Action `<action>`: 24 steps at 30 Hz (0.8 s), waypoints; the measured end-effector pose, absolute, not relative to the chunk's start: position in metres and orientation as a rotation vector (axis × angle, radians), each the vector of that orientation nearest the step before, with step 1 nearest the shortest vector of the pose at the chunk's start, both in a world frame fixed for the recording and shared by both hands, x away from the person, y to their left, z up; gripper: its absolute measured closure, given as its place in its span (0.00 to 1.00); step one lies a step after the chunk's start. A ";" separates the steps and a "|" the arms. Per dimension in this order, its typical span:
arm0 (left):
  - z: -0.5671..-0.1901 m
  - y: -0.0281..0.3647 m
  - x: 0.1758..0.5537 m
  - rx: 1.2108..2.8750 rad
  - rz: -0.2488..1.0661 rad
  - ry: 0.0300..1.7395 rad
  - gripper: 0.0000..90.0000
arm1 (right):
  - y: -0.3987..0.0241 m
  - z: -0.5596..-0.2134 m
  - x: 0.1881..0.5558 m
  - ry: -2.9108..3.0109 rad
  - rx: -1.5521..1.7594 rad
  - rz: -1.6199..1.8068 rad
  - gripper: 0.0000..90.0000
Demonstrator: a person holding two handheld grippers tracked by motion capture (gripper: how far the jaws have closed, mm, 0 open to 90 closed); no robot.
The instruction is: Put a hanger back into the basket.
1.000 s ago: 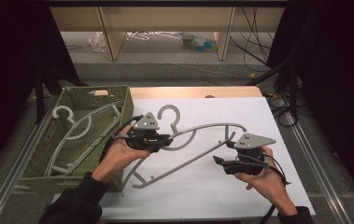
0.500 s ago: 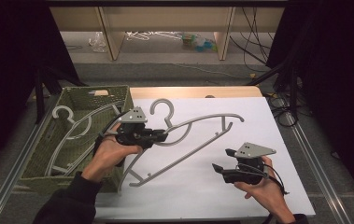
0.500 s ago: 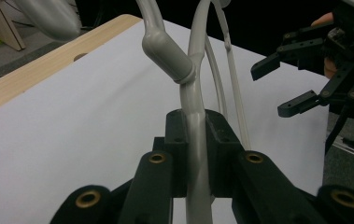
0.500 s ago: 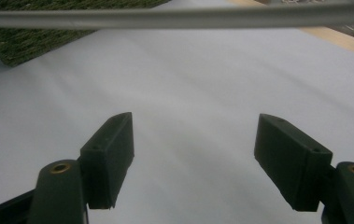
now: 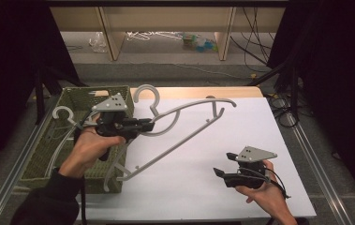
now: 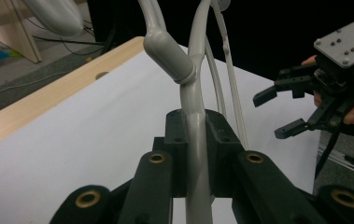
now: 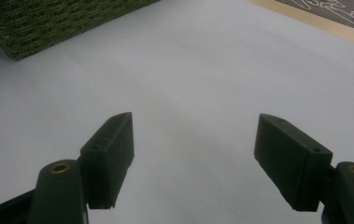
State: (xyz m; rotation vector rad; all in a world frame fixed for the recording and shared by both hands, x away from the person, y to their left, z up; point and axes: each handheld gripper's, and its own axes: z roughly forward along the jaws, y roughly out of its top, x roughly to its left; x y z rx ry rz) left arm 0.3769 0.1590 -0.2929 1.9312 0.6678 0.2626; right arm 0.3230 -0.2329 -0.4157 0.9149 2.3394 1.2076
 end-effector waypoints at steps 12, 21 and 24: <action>-0.282 0.216 0.389 1.896 0.418 0.796 0.89 | -0.234 -0.416 0.321 2.341 0.930 1.214 0.33; -0.289 0.252 0.398 1.873 0.496 0.878 0.89 | -0.234 -0.417 0.322 2.347 0.930 1.212 0.32; -0.291 0.262 0.401 1.874 0.516 0.909 0.89 | -0.233 -0.418 0.321 2.355 0.936 1.210 0.32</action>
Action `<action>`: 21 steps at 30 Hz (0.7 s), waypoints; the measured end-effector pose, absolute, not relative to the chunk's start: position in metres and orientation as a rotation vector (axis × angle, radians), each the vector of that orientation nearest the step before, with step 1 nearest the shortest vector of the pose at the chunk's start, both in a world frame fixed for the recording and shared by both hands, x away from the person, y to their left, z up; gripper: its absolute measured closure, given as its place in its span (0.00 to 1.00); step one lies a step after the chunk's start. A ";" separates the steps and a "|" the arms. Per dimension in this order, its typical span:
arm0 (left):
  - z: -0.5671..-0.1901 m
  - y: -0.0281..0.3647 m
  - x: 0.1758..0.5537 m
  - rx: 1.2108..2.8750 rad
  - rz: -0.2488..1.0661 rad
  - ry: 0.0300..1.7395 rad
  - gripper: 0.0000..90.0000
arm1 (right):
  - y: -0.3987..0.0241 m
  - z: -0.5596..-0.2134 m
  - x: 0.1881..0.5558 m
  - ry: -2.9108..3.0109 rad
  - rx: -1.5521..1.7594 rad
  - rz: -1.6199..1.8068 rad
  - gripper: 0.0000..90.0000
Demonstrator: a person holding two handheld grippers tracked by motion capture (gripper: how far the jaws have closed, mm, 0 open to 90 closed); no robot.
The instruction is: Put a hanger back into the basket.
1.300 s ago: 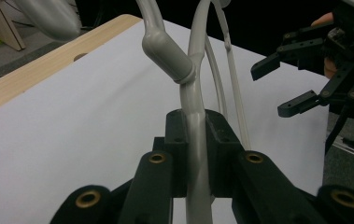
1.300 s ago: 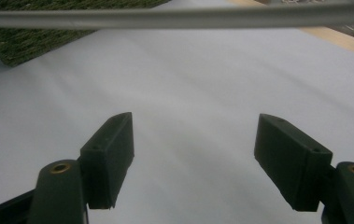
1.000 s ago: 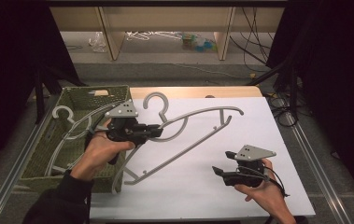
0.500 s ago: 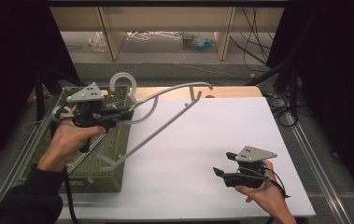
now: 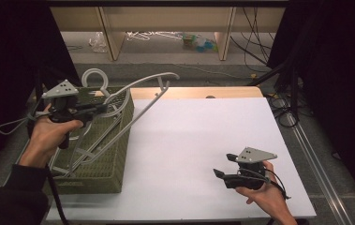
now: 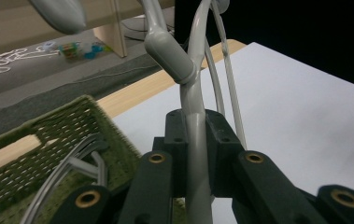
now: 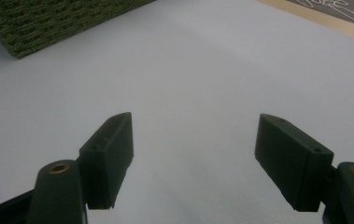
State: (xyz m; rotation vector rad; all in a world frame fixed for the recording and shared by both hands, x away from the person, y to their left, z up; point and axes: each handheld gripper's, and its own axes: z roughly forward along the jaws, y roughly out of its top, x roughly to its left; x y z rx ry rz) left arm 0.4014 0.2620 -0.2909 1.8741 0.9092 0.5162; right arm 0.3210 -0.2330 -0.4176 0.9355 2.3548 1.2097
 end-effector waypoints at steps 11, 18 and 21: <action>-0.300 0.299 0.410 1.870 0.616 1.016 0.89 | -0.234 -0.418 0.322 2.351 0.932 1.206 0.32; -0.313 0.322 0.416 1.859 0.645 1.090 0.89 | -0.234 -0.419 0.322 2.355 0.930 1.206 0.32; -0.318 0.333 0.417 1.863 0.652 1.117 0.89 | -0.234 -0.419 0.322 2.357 0.929 1.207 0.32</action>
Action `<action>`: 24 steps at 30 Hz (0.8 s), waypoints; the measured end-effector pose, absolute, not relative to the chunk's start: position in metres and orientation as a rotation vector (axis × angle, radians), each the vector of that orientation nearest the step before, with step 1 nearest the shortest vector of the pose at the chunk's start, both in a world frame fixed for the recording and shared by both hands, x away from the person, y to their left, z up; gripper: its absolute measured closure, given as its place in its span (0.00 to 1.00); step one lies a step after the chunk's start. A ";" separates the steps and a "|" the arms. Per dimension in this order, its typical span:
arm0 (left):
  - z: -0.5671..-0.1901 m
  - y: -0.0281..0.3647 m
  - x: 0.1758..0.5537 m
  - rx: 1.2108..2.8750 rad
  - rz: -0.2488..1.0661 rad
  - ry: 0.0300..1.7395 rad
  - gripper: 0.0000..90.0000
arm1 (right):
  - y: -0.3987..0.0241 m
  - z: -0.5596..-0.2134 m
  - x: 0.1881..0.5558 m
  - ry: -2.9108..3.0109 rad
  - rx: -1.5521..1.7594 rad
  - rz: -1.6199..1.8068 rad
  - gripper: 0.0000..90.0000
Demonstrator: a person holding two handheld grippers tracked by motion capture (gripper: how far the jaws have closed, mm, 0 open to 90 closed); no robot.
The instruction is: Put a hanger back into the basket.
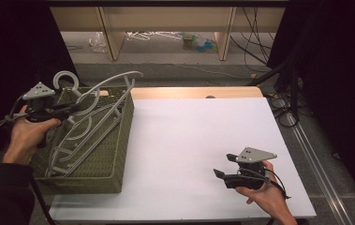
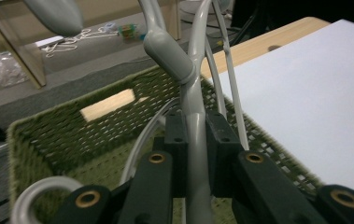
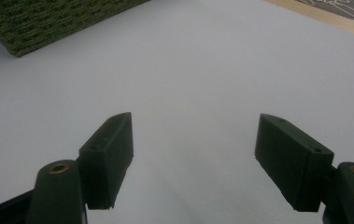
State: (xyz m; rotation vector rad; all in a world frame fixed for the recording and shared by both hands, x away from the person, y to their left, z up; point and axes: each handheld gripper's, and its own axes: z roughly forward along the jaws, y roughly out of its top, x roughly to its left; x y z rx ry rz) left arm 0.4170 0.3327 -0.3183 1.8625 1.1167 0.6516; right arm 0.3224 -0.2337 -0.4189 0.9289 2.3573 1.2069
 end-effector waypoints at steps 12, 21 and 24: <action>-0.335 0.363 0.414 1.890 0.695 1.107 0.89 | -0.234 -0.420 0.323 2.357 0.931 1.202 0.32; -0.351 0.370 0.411 1.929 0.671 1.134 0.89 | -0.234 -0.421 0.323 2.364 0.943 1.198 0.32; -0.355 0.372 0.413 1.943 0.662 1.169 0.89 | -0.234 -0.421 0.323 2.363 0.946 1.199 0.32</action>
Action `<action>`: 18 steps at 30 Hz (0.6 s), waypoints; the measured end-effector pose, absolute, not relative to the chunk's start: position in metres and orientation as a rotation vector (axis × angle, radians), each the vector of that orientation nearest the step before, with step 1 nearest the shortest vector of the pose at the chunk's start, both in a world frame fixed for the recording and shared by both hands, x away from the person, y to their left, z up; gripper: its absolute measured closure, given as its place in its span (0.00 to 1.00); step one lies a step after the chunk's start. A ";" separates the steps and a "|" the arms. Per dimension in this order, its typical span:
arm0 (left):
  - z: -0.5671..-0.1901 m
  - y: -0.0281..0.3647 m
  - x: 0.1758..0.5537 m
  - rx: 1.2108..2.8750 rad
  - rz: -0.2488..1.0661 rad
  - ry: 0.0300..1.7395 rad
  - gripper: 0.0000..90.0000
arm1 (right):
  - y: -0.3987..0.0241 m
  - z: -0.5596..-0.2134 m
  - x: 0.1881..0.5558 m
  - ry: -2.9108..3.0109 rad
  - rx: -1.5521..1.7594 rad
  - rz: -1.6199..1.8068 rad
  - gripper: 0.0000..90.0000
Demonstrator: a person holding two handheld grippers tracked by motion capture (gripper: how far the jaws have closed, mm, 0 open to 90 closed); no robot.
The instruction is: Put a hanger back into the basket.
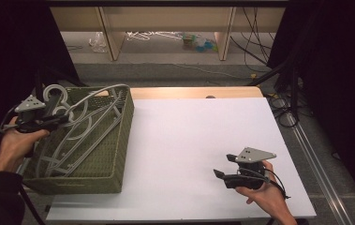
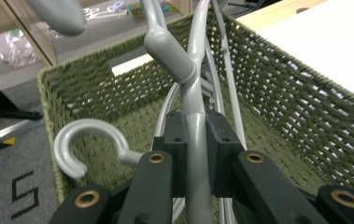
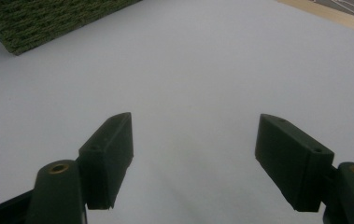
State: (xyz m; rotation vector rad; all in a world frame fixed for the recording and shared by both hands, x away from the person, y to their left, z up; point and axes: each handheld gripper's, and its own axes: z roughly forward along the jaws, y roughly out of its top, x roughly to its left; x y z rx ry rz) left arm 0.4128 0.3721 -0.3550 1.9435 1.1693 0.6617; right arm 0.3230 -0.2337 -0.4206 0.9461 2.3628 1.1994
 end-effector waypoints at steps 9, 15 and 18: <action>-0.364 0.377 0.416 1.933 0.654 1.215 0.89 | -0.235 -0.421 0.324 2.366 0.942 1.198 0.32; -0.365 0.380 0.417 2.014 0.637 1.194 0.89 | -0.235 -0.421 0.324 2.366 0.936 1.196 0.32; -0.369 0.374 0.421 2.048 0.635 1.192 0.89 | -0.235 -0.421 0.324 2.361 0.938 1.197 0.32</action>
